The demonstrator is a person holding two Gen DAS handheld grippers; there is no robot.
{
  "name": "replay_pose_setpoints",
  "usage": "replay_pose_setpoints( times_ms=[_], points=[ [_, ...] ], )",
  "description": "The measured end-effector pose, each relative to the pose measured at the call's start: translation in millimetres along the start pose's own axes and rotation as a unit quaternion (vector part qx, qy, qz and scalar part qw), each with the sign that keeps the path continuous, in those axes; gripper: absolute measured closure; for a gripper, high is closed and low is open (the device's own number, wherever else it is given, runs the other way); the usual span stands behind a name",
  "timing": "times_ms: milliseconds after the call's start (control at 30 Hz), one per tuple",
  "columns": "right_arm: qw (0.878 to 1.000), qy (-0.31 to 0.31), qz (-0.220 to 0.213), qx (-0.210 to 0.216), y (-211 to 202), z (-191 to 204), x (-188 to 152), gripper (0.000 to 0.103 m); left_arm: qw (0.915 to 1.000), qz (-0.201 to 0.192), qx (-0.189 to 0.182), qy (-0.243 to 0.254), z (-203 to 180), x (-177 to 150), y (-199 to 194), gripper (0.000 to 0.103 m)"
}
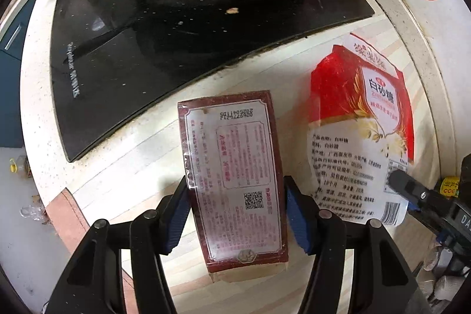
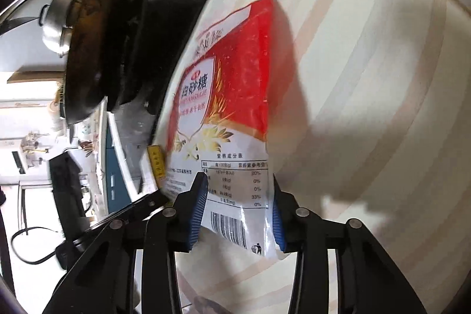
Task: Collect trash
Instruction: 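Grasp the brown-red packet with the left tool while the right tool grasps the sugar bag, then carry both items to the bin and open both tools to drop them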
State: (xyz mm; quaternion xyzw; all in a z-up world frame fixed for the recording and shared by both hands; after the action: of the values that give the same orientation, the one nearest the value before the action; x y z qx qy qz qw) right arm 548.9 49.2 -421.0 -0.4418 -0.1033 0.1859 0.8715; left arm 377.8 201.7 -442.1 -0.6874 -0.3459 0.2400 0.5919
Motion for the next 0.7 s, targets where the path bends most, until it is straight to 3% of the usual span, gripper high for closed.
replay_pose_setpoints(
  times_ms=[67, 100, 133, 433, 700],
  points=[
    [1.000, 0.010, -0.020, 0.009, -2.3, 0.4, 1.9, 0.072, 1.0000, -0.004, 0.004, -0.002, 2.8, -2.2, -3.9, 0.047],
    [0.999, 0.011, -0.031, 0.008, -5.0, 1.8, 2.0, 0.084, 1.0000, -0.006, 0.003, -0.003, 6.3, -1.1, -6.9, 0.047],
    [0.999, 0.007, -0.047, 0.010, -11.0, 6.6, 1.8, 0.090, 1.0000, -0.008, 0.002, -0.003, 9.2, -0.5, -9.3, 0.047],
    [0.987, -0.040, -0.155, -0.026, -84.1, 52.4, -24.5, 0.100, 0.9986, -0.052, -0.006, 0.007, 12.2, -15.4, -60.9, 0.047],
    [0.978, -0.091, -0.185, -0.038, -126.1, 112.6, -66.4, 0.101, 0.9953, -0.095, -0.017, 0.011, 47.6, -32.5, -107.4, 0.048]
  ],
)
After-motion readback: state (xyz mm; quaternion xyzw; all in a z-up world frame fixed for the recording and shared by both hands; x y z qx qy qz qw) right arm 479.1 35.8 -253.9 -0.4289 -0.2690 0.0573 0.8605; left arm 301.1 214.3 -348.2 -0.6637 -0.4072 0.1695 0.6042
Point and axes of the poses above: each gripper's, at about its wrist camera, not at the fingertips, and y roughly the way its jaws point, z to its left, x to its top, the point moved 6 cm from there along y, roughly the way its jaws point, and after that the axes turned 3 degrees about -x, right-handed, at the moved point
